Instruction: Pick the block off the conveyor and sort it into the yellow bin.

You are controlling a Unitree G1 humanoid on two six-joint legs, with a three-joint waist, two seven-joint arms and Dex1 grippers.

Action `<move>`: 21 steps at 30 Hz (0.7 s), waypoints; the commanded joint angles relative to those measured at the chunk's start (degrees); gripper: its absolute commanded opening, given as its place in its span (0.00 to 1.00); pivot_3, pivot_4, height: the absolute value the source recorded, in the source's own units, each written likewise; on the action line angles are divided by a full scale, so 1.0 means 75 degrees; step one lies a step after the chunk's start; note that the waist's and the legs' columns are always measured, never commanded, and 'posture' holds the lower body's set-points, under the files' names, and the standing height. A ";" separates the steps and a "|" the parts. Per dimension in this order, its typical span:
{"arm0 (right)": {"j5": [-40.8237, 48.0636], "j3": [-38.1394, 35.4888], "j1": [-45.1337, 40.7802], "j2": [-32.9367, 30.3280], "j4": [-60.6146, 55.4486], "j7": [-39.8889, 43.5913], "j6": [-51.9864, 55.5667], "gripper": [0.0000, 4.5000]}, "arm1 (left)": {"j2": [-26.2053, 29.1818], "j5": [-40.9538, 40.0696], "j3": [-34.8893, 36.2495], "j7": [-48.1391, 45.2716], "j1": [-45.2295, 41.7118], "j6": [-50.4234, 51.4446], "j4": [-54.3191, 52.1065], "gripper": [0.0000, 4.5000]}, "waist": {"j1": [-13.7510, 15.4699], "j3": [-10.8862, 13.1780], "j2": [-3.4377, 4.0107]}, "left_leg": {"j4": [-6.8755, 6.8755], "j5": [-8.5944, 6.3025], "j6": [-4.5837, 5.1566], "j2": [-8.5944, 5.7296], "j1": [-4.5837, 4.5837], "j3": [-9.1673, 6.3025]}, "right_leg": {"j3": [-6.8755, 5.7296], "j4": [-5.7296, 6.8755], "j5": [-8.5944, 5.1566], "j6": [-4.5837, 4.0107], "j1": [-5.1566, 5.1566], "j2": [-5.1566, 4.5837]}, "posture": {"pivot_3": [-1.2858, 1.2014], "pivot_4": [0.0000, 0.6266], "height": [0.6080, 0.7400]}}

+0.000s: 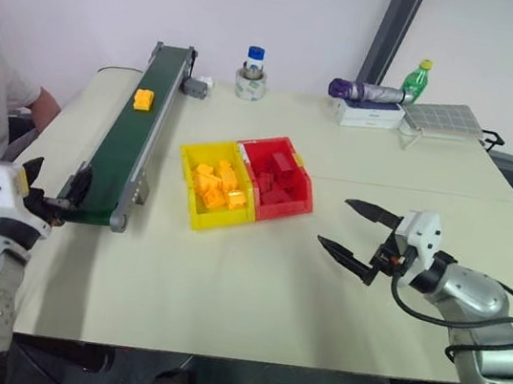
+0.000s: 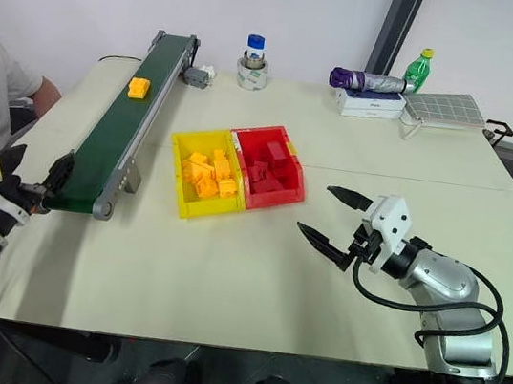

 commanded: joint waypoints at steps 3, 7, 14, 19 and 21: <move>-0.0010 0.0015 -0.0175 0.0083 -0.0047 -0.0007 -0.0141 1.00 | 0.0680 0.0374 -0.0528 0.0653 -0.1518 0.1286 0.0490 0.99 | 0.0010 0.0002 -0.0003 | 0.0006 0.0000 0.0001 -0.0001 0.0000 0.0000 | -0.0002 0.0002 0.0007 0.0014 0.0004 0.0004 | 0.52 0.24 1.00; -0.0117 0.0100 -0.0220 0.0122 0.0023 0.0014 -0.0215 1.00 | 0.0901 0.0713 -0.1005 0.0832 -0.2609 0.1917 0.1367 0.99 | -0.0006 0.0002 -0.0004 | 0.0009 0.0002 0.0003 0.0000 0.0000 0.0002 | -0.0002 0.0002 0.0017 0.0031 0.0005 0.0015 | 0.52 0.24 1.00; -0.0152 0.0109 -0.0222 0.0205 -0.0019 -0.0017 -0.0204 1.00 | 0.1058 0.1017 -0.1472 0.0562 -0.4339 0.2088 0.3390 0.99 | -0.0010 0.0007 -0.0014 | 0.0001 0.0003 0.0002 0.0007 0.0000 0.0008 | -0.0005 0.0015 0.0024 0.0051 -0.0005 0.0035 | 0.52 0.24 1.00; -0.0147 0.0024 -0.0157 0.0163 -0.0066 -0.0009 -0.0191 1.00 | 0.1041 0.1117 -0.1610 0.0266 -0.5108 0.2172 0.4436 0.99 | -0.0013 0.0008 -0.0015 | 0.0009 0.0003 0.0003 0.0001 -0.0001 0.0016 | -0.0003 0.0013 0.0030 0.0064 -0.0002 0.0030 | 0.52 0.24 1.00; -0.0149 0.0013 -0.0118 0.0157 -0.0102 -0.0018 -0.0187 1.00 | 0.1111 0.1342 -0.1849 0.0064 -0.5190 0.2045 0.4664 0.99 | -0.0020 0.0008 -0.0015 | 0.0010 0.0003 0.0003 0.0001 -0.0001 0.0016 | -0.0003 0.0013 0.0031 0.0065 -0.0002 0.0030 | 0.52 0.24 1.00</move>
